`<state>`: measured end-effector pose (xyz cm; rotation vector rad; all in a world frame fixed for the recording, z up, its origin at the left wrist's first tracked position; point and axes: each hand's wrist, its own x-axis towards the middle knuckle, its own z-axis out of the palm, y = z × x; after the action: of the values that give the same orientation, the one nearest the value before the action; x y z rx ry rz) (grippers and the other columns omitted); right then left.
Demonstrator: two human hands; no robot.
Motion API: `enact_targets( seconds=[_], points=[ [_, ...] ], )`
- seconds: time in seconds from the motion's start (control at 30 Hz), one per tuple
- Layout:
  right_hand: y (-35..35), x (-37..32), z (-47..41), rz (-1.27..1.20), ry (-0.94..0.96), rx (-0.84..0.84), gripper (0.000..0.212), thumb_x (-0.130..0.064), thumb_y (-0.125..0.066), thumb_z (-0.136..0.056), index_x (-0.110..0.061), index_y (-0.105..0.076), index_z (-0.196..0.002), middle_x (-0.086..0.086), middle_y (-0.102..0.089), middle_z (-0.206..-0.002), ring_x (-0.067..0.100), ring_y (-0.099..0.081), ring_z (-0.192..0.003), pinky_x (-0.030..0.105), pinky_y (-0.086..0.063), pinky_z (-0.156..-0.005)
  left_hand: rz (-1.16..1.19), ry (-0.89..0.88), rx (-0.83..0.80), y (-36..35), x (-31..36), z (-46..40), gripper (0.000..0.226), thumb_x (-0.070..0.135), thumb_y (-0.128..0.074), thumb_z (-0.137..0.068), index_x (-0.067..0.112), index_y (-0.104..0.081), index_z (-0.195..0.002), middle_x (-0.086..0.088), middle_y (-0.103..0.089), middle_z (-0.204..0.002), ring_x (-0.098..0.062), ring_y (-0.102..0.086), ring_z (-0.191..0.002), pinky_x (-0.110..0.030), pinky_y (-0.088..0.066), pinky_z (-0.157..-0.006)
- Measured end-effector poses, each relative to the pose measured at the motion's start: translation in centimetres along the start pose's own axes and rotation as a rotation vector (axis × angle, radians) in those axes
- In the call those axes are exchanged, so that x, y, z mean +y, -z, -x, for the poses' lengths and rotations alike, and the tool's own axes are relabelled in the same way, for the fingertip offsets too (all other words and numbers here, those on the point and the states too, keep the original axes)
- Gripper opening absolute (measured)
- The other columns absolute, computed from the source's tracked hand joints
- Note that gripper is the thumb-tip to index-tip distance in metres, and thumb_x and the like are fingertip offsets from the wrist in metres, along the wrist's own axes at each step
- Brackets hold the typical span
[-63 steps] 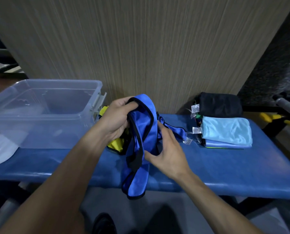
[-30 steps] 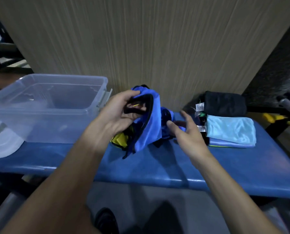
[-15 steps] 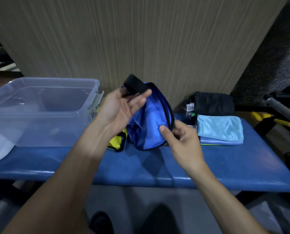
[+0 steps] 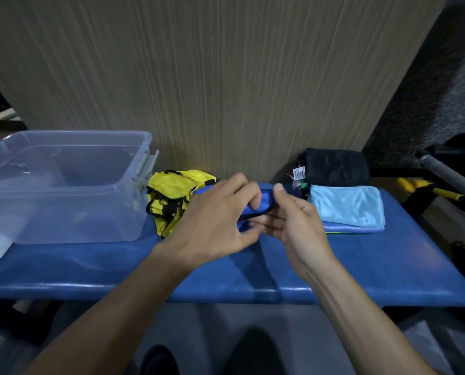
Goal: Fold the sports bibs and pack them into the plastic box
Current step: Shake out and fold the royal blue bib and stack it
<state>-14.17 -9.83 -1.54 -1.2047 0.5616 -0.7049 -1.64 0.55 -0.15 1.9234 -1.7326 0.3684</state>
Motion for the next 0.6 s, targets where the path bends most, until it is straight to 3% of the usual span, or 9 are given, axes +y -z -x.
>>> enact_targets(
  seconds=[0.1,0.17,0.27,0.33,0.43,0.53,0.6],
  points=[
    [0.0,-0.2,-0.3,-0.036,-0.012,0.021,0.045,-0.036,-0.046,-0.108,-0.006,-0.073,-0.088,0.015,-0.075,-0.083,0.025,-0.072,-0.072,0.041,-0.06,-0.079,0.152,0.039,0.083,-0.5,-0.8,-0.1,0.015,0.033,-0.067,-0.089,0.025,-0.055,-0.089,0.012,-0.053,-0.089,-0.009,-0.051,-0.073,-0.035,-0.046,-0.063],
    [0.1,-0.2,-0.6,-0.017,0.007,0.033,0.043,-0.034,-0.047,-0.108,-0.004,-0.073,-0.091,0.015,-0.076,-0.087,0.026,-0.071,-0.076,0.042,-0.06,-0.082,0.386,0.176,0.083,-0.7,-1.4,-0.4,0.015,0.026,-0.07,-0.092,0.022,-0.058,-0.086,0.011,-0.059,-0.079,-0.009,-0.056,-0.069,-0.034,-0.046,-0.061],
    [0.5,0.3,-1.3,0.046,0.1,0.125,0.038,-0.025,-0.053,-0.106,0.004,-0.066,-0.087,0.016,-0.066,-0.079,0.026,-0.062,-0.072,0.042,-0.06,-0.073,0.823,0.459,0.09,-0.7,-2.1,-1.1,0.019,0.02,-0.068,-0.097,0.011,-0.057,-0.085,-0.002,-0.058,-0.068,-0.02,-0.046,-0.06,-0.035,-0.038,-0.056],
    [1.1,0.4,-1.6,0.159,0.215,0.191,0.032,-0.021,-0.059,-0.103,0.005,-0.063,-0.085,0.014,-0.054,-0.071,0.021,-0.051,-0.065,0.039,-0.055,-0.065,0.935,0.551,0.118,-0.4,-2.5,-1.5,0.018,0.022,-0.067,-0.098,0.011,-0.058,-0.086,-0.006,-0.059,-0.065,-0.018,-0.043,-0.059,-0.028,-0.032,-0.055],
    [1.5,-0.5,-1.3,0.345,0.393,0.247,0.02,-0.018,-0.067,-0.098,-0.029,-0.071,-0.082,0.01,-0.052,-0.064,0.018,-0.047,-0.06,0.031,-0.049,-0.059,0.965,0.501,0.166,0.1,-2.0,-1.8,0.005,0.017,-0.064,-0.1,0.016,-0.061,-0.095,0.003,-0.068,-0.066,-0.014,-0.05,-0.054,-0.026,-0.04,-0.054],
    [0.6,-1.5,-0.3,0.325,0.501,0.165,0.021,-0.01,-0.07,-0.095,-0.026,-0.064,-0.108,0.018,-0.056,-0.065,0.017,-0.055,-0.052,0.034,-0.054,-0.053,0.842,0.323,0.196,0.4,-1.3,-1.7,0.017,0.013,-0.058,-0.102,0.024,-0.053,-0.113,-0.006,-0.064,-0.068,-0.033,-0.051,-0.056,-0.032,-0.041,-0.054],
    [0.1,-1.7,0.2,0.365,0.536,0.093,0.033,-0.008,-0.068,-0.096,-0.024,-0.058,-0.123,0.008,-0.057,-0.063,0.02,-0.06,-0.048,0.045,-0.057,-0.055,0.73,0.214,0.204,0.6,-0.8,-1.7,0.016,0.01,-0.056,-0.102,0.024,-0.05,-0.109,-0.004,-0.054,-0.064,-0.028,-0.044,-0.053,-0.03,-0.035,-0.05]
  ],
)
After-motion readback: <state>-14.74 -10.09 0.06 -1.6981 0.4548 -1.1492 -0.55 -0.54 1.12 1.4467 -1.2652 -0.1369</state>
